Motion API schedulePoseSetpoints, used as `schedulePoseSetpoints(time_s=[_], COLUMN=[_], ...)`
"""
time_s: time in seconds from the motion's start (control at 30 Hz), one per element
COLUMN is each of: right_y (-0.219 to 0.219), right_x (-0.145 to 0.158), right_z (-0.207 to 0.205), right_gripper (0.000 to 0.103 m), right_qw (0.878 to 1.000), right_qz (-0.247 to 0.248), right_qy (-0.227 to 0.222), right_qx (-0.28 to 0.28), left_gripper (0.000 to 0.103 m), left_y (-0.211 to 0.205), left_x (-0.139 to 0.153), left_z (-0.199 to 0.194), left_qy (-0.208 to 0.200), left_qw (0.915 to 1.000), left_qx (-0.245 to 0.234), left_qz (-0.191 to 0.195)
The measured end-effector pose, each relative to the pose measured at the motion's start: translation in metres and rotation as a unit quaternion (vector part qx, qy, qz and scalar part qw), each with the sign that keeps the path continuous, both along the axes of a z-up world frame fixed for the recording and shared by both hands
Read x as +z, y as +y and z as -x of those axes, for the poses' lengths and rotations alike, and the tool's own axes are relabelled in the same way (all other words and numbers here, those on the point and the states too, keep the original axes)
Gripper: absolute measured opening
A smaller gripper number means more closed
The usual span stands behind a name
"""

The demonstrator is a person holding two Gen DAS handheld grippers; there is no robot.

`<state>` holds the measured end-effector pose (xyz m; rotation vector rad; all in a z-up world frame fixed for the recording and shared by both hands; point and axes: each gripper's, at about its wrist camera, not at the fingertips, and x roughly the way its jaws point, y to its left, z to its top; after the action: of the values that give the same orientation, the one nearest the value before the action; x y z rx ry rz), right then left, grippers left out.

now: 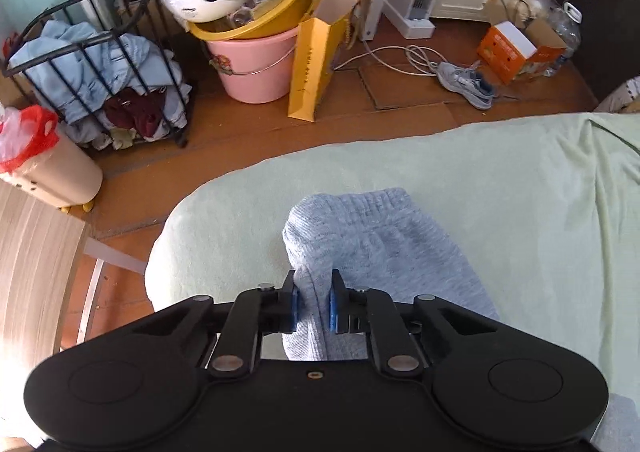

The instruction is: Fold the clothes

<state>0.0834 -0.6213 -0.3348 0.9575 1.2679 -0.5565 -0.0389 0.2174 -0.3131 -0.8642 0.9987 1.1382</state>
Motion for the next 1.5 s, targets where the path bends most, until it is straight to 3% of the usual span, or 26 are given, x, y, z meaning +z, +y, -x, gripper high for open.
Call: schedulePoseSetpoints(time_s=[0.03,0.07,0.1,0.2,0.33,0.5,0.53,0.67,0.7,0.73,0.97,1.07,1.2,1.33,1.5], right_y=[0.000,0.000,0.003,0.009,0.009,0.017,0.019,0.021,0.020,0.019,0.001,0.002,0.006,0.013,0.019], right_x=[-0.002,-0.005,-0.011,-0.020,-0.033,-0.046,-0.047,-0.039,-0.035,-0.030,-0.025,-0.037,-0.047,-0.047,-0.036], right_z=[0.004,0.006,0.005,0.001,-0.007,-0.029,-0.032,-0.033,-0.031,-0.027,-0.005,-0.006,-0.009,-0.027,-0.035], right_gripper=[0.026,0.062,0.075,0.065,0.065,0.057,0.052,0.019,0.005,0.000,0.001,0.031,0.056,0.062,0.072], right_qw=[1.000,0.999,0.999,0.999,0.999,1.000,1.000,0.999,0.999,0.998,0.998,0.998,0.996,0.998,0.996], right_qz=[-0.015,-0.031,-0.049,-0.045,-0.030,0.000,0.008,0.034,0.043,0.060,0.010,-0.027,-0.051,-0.035,0.023], right_qy=[-0.009,-0.013,-0.005,-0.005,-0.003,0.021,0.028,0.021,0.018,0.019,0.008,0.013,0.011,0.035,0.090], right_qx=[-0.011,-0.019,-0.019,-0.017,-0.043,-0.010,-0.003,-0.007,-0.016,-0.024,-0.054,-0.057,-0.068,-0.027,0.014], left_gripper=[0.014,0.014,0.014,0.014,0.012,0.011,0.011,0.011,0.011,0.011,0.011,0.011,0.011,0.011,0.011], left_y=[0.000,-0.001,-0.001,-0.002,0.000,0.005,0.006,0.009,0.010,0.012,0.018,0.018,0.017,0.017,0.015], left_x=[0.000,0.001,0.001,0.005,0.013,0.025,0.025,0.028,0.030,0.032,0.037,0.037,0.038,0.039,0.038], left_z=[0.000,0.000,0.000,-0.003,-0.006,-0.010,-0.011,-0.013,-0.014,-0.014,-0.022,-0.024,-0.025,-0.026,-0.026], left_qy=[-0.001,-0.002,-0.003,-0.006,-0.007,-0.020,-0.020,-0.028,-0.031,-0.034,-0.046,-0.045,-0.040,-0.037,-0.036], left_qw=[1.0000,1.0000,1.0000,0.9999,0.9999,0.9995,0.9995,0.9992,0.9990,0.9989,0.9985,0.9986,0.9987,0.9988,0.9989], left_qx=[0.002,0.005,0.007,0.010,-0.001,0.003,0.003,0.007,0.009,0.011,-0.003,-0.005,-0.008,-0.012,-0.010], left_qz=[0.000,0.000,0.001,-0.001,-0.008,-0.024,-0.025,-0.028,-0.029,-0.031,-0.029,-0.030,-0.030,-0.028,-0.028])
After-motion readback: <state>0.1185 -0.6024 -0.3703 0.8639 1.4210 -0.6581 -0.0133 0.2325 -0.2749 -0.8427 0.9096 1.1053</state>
